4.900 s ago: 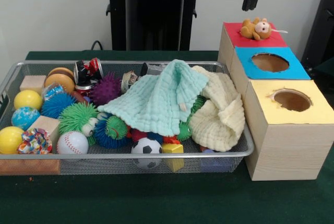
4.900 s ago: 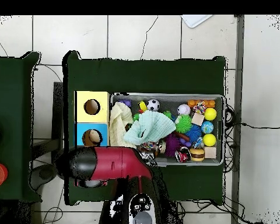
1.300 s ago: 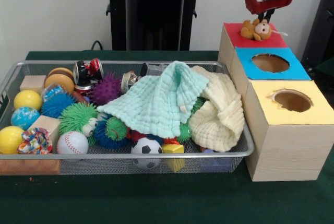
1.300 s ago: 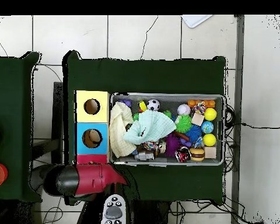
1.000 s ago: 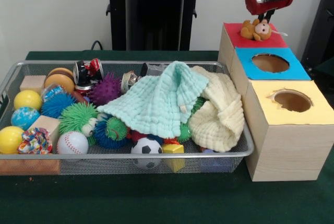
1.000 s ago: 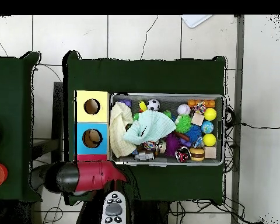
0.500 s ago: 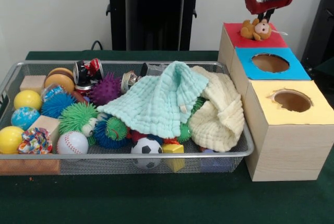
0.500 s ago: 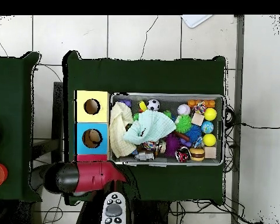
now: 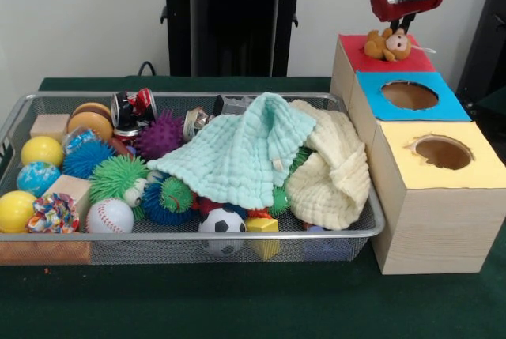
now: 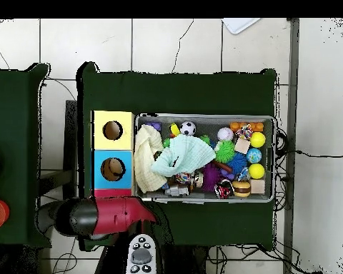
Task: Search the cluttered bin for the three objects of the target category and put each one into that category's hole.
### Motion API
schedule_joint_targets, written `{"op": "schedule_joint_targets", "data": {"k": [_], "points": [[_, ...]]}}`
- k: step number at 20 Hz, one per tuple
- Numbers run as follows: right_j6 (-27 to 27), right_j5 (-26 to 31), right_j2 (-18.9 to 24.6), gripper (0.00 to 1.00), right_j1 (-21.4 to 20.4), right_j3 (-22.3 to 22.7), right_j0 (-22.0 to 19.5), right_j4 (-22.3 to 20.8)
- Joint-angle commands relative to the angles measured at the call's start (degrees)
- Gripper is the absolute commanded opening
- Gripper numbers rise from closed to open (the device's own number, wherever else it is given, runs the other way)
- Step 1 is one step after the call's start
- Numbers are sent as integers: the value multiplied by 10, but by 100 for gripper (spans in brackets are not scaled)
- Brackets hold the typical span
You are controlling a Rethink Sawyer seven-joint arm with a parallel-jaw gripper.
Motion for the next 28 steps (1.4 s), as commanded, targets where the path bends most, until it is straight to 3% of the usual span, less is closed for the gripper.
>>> {"op": "schedule_joint_targets", "data": {"k": [1, 7, 12, 18, 25, 28], "points": [[88, -81, 12, 0, 23, 8, -25, -17], [102, 51, -18, 0, -79, -6, -6, -7], [107, 107, -31, 0, -99, -37, -2, -13], [102, 51, -31, 0, -51, -62, -7, -24], [85, 63, -30, 0, -61, -59, -16, -21], [83, 49, -27, 0, -42, -63, -20, -23]]}}
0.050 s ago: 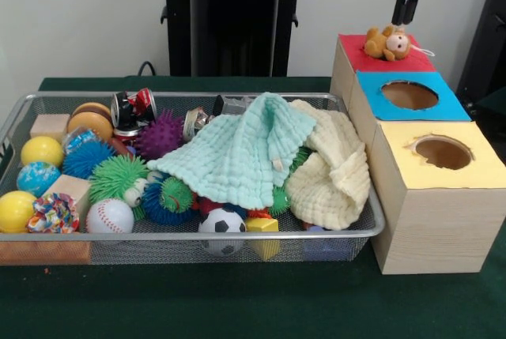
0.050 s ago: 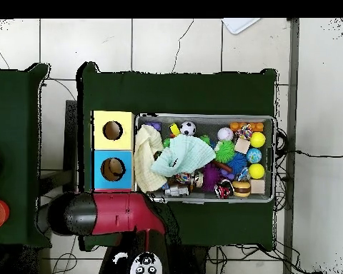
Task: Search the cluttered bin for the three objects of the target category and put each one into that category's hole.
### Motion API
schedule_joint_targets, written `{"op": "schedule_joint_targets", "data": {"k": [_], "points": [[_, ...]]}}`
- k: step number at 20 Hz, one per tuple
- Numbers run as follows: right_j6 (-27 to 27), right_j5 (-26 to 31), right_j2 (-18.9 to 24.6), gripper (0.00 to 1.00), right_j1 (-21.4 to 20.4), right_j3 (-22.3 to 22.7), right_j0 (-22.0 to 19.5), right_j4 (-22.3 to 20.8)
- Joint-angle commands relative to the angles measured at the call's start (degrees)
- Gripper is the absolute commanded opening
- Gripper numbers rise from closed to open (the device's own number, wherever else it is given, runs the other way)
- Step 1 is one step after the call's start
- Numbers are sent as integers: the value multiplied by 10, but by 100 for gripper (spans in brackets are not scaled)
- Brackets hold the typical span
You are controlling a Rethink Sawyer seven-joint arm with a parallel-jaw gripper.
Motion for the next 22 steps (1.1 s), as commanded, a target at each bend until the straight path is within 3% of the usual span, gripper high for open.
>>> {"op": "schedule_joint_targets", "data": {"k": [1, 5, 8, 11, 15, 22], "points": [[82, -4, 10, 0, 49, -31, -24, -22], [91, -129, 11, 0, 167, -41, -22, -45], [99, -135, -17, 0, 209, -61, 0, -68], [107, -123, -34, 0, 227, -68, 13, -68], [101, -116, -24, 0, 236, -68, 5, -58], [102, -89, -21, 0, 219, -63, 4, -47]]}}
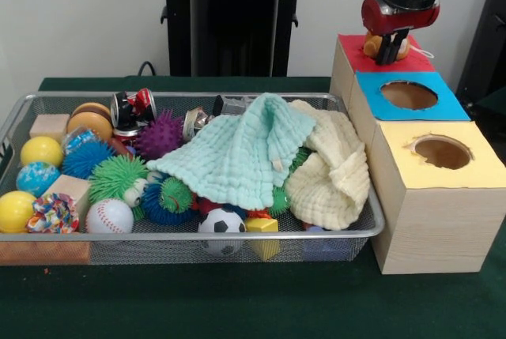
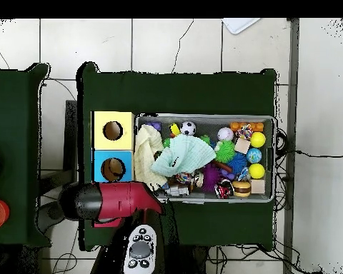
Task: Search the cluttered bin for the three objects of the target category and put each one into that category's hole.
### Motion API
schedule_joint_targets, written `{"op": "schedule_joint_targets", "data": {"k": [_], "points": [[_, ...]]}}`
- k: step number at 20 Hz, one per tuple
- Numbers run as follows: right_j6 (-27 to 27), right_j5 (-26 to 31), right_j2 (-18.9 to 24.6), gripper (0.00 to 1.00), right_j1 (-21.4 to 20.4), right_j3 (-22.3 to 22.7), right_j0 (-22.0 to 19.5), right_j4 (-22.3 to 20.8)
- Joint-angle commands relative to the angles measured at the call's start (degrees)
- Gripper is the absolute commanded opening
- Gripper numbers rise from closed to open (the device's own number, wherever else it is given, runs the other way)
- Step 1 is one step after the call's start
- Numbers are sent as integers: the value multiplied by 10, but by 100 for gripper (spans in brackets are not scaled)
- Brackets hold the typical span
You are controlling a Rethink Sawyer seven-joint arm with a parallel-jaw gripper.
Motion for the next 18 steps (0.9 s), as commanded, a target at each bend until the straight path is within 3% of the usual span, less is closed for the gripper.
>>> {"op": "schedule_joint_targets", "data": {"k": [1, 2, 6, 9, 14, 18], "points": [[100, -46, 4, 0, 110, -10, -15, -28], [99, -37, 5, 0, 100, -7, -15, -27], [83, 34, 7, 0, -7, 42, -17, -14], [80, 70, 5, 0, -61, 51, -16, -4], [87, 50, 8, 0, -85, 61, -21, 7], [89, 3, 19, 0, -86, 84, -31, 13]]}}
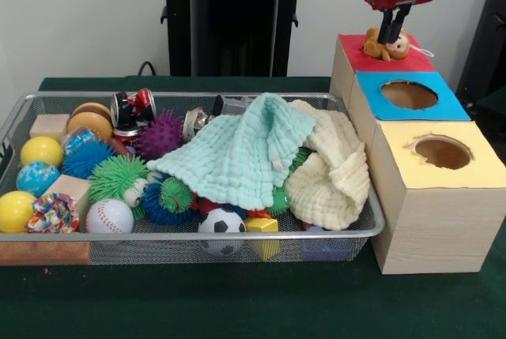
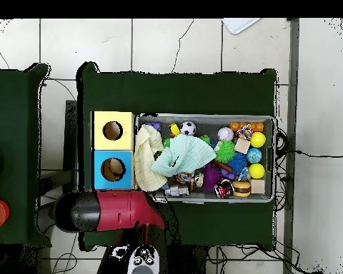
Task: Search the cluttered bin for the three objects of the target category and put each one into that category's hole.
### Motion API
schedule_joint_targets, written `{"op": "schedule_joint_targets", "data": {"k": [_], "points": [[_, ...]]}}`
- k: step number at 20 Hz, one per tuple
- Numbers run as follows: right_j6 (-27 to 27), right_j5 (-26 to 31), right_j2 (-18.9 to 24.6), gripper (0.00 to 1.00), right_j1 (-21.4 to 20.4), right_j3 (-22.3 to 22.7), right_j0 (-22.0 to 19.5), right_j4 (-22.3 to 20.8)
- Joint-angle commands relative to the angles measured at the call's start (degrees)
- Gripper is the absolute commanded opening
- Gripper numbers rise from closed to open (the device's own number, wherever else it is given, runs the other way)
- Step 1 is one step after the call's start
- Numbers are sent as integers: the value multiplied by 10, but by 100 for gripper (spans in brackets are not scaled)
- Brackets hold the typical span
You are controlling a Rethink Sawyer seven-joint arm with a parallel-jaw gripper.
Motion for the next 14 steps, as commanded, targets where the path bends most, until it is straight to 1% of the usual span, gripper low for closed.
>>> {"op": "schedule_joint_targets", "data": {"k": [1, 4, 7, 9, 13, 14], "points": [[92, -12, 28, 0, -19, 57, -30, 18], [94, -46, 40, 0, -9, 72, -34, 20], [96, -78, 46, 0, 13, 81, -36, 12], [101, -104, 45, 0, 39, 86, -34, 2], [106, -182, 71, 0, 101, 112, -49, 6], [108, -204, 85, 0, 116, 124, -57, 12]]}}
